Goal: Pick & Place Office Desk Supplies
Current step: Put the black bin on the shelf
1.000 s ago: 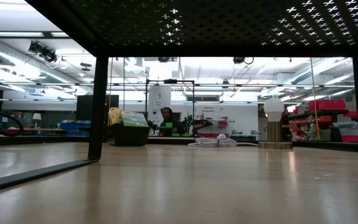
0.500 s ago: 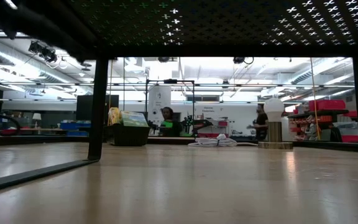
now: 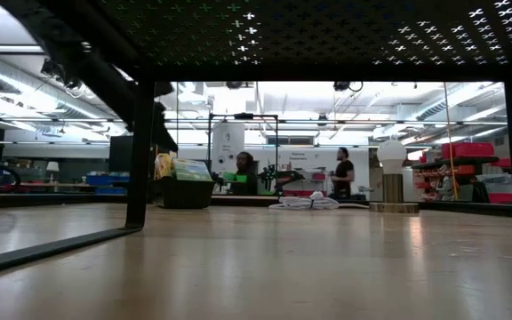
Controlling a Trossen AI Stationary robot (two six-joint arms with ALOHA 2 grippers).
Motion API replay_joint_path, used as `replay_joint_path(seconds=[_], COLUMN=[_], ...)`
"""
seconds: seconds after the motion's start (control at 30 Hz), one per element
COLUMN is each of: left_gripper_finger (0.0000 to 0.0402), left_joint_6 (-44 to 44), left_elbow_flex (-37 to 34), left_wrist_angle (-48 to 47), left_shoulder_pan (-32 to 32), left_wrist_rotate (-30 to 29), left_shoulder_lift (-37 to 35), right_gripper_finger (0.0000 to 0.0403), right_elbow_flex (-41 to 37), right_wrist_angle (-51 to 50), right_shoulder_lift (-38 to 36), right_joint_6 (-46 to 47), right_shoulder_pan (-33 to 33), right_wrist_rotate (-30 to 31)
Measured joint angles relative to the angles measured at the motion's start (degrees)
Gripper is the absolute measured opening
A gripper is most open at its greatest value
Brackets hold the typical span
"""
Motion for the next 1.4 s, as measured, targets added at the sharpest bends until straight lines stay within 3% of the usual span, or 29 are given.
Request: replay_joint_path(seconds=[0.17,0.33,0.53,0.73,0.87,1.0,1.2,1.4], left_gripper_finger=[0.008,0.0122,0.0163,0.018,0.0186,0.0193,0.02,0.02], left_joint_6=[3.2,5.4,7.8,8.6,9.1,8.9,9.8,9.5], left_elbow_flex=[7.2,11.7,13.5,13.4,13.6,15.5,18.3,19.1], left_wrist_angle=[-6.7,-11.7,-14.2,-14.9,-17.2,-22.0,-22.6,-24.5], left_shoulder_pan=[0.0,-0.3,-1.0,-3.2,-3.8,-3.8,-4.1,-4.0], left_wrist_rotate=[-0.5,-5.7,-7.3,-6.9,-3.3,-6.2,-4.5,2.4], left_shoulder_lift=[7.7,14.0,18.3,18.4,17.4,17.2,17.2,17.7], right_gripper_finger=[0.0197,0.0191,0.018,0.0178,0.0178,0.0178,0.0178,0.0178], right_elbow_flex=[0.0,0.0,0.0,0.0,0.0,0.0,0.0,0.0], right_wrist_angle=[-1.4,-2.2,-3.0,-3.0,-3.1,-3.2,-4.6,-5.2], right_shoulder_lift=[0.0,0.0,0.0,0.0,0.0,0.0,0.0,0.0], right_joint_6=[-0.2,-0.4,-0.6,-1.3,-1.4,-1.0,0.5,1.1], right_shoulder_pan=[-3.4,-5.6,-7.1,-8.0,-8.9,-9.9,-11.4,-11.9], right_wrist_rotate=[-1.3,-2.9,-4.4,-5.6,-7.0,-8.0,-9.7,-10.5])
